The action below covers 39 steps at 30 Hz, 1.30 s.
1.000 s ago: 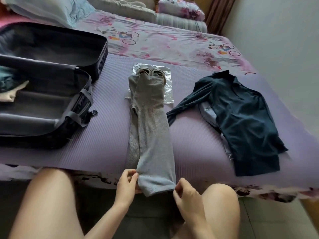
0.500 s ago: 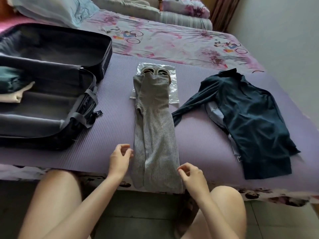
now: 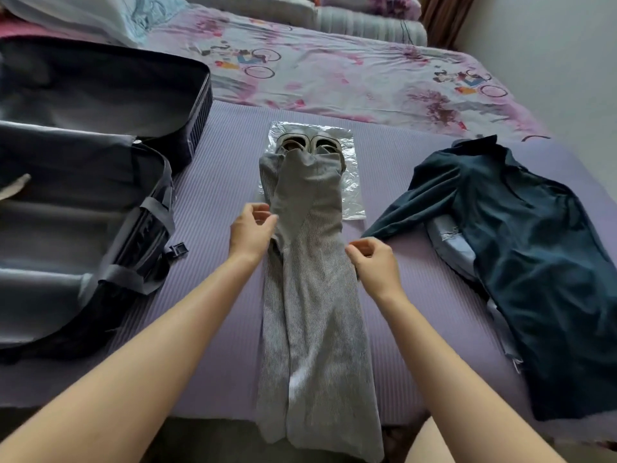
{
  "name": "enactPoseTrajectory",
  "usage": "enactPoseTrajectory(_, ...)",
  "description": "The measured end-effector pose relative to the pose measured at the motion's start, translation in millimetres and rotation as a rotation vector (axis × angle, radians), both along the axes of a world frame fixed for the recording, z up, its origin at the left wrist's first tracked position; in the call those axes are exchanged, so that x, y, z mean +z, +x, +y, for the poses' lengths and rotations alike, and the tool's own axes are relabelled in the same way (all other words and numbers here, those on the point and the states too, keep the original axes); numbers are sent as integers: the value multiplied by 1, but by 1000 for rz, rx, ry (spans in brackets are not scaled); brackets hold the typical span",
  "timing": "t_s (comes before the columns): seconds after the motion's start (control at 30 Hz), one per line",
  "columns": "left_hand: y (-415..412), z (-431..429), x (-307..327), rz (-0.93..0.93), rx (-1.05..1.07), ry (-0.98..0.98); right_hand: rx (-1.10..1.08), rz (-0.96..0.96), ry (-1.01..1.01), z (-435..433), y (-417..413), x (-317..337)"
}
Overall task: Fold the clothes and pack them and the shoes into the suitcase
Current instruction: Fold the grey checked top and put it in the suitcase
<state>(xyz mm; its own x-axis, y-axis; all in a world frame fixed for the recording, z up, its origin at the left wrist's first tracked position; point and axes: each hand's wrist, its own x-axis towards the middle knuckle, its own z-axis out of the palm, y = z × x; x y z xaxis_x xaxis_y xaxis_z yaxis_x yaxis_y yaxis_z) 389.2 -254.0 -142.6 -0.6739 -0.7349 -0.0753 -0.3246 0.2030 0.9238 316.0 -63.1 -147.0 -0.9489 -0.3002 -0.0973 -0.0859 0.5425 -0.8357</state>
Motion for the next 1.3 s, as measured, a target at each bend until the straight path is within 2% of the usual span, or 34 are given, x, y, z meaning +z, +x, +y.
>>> enactPoseTrajectory(0.1, -40, -20, 1, -4, -29, 0, -26, -15, -57, -34, -39, 0)
enactPoseTrajectory(0.23, -89, -42, -9, -107, -104, -21, 5, -41, -49, -76, -85, -12)
enactPoseTrajectory(0.4, -124, -58, -18, -216, -104, -128, -29, 65, 96, -104, -121, -32)
enactPoseTrajectory(0.53, -134, -48, -10, -150, -147, -283, -62, 63, -34, -106, -131, -37)
enactPoseTrajectory(0.57, -137, -44, -8, -87, -156, -235, -93, 62, -89, -104, -131, -35)
enactPoseTrajectory(0.7, -148, -28, -2, 171, -69, 230, -200, 162, -226, -93, -143, -24)
enactPoseTrajectory(0.8, -161, -21, -3, 214, -58, 367, -207, 224, -233, -88, -154, -20)
enactPoseTrajectory(0.87, -168, -20, -10, 197, -52, 391, -190, 207, -190, -85, -158, -21)
enactPoseTrajectory(0.93, -172, -21, -18, 147, -51, 322, -181, 160, -141, -85, -159, -28)
enactPoseTrajectory(1.03, -171, -27, -24, 44, -115, 48, -160, 81, -112, -86, -153, -38)
enactPoseTrajectory(1.17, -158, -31, -15, 106, -64, -286, -113, 62, -164, -79, -137, -39)
enactPoseTrajectory(1.23, -145, -36, -14, 85, -3, -368, -55, 70, -167, -71, -122, -36)
enactPoseTrajectory(1.3, -129, -38, -16, 89, 46, -347, 47, 115, -133, -63, -103, -33)
